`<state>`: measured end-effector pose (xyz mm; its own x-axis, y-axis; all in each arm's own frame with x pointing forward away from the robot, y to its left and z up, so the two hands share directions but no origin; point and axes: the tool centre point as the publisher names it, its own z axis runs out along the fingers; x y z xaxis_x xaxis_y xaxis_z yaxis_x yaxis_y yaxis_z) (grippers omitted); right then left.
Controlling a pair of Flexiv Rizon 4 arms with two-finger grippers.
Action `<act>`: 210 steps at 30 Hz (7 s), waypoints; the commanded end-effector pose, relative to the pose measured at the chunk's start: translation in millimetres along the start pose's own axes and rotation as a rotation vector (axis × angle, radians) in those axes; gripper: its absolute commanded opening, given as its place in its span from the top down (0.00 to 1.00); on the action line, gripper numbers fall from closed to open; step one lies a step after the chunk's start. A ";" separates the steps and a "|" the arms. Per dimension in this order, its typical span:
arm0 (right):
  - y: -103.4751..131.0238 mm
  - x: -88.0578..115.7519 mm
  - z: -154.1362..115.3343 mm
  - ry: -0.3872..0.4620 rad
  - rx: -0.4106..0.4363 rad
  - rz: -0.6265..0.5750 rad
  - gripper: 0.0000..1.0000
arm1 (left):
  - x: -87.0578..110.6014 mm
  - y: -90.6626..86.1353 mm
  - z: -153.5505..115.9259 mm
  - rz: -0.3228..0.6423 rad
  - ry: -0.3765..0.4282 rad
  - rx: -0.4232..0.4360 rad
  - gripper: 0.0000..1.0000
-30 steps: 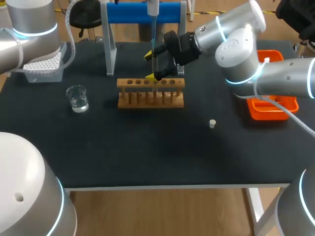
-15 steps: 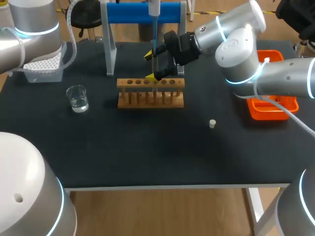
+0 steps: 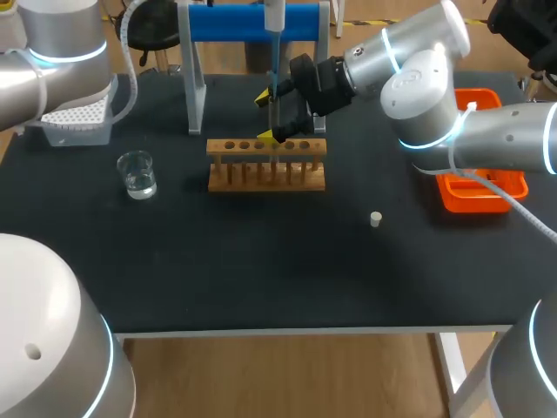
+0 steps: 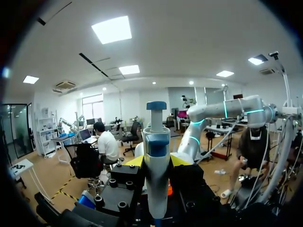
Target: Invert the test tube, pick up the pipette, mount the tip to pipette, aspirate from beaker and dispense into the tube, eject the tip, return the pipette, and cap with the stopper.
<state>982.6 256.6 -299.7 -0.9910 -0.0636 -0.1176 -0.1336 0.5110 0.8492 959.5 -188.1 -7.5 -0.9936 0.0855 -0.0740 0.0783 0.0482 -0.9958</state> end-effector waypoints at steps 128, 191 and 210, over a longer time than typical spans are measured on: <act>0.1 0.4 -0.9 0.000 0.000 0.000 0.00 | -9.8 35.3 1.9 -0.056 -0.016 0.012 1.00; 0.1 0.4 -0.9 0.000 0.000 0.000 0.00 | -6.9 54.5 5.0 -0.013 -0.044 -0.017 1.00; 0.1 0.4 -0.9 0.000 0.000 0.000 0.00 | -0.9 56.8 6.0 -0.001 -0.077 -0.029 1.00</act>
<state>982.6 256.6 -299.7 -0.9910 -0.0636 -0.1177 -0.1336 0.5110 0.8492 968.6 -192.3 -64.1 -0.9970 0.0168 -0.0753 0.0764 0.0777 -0.9940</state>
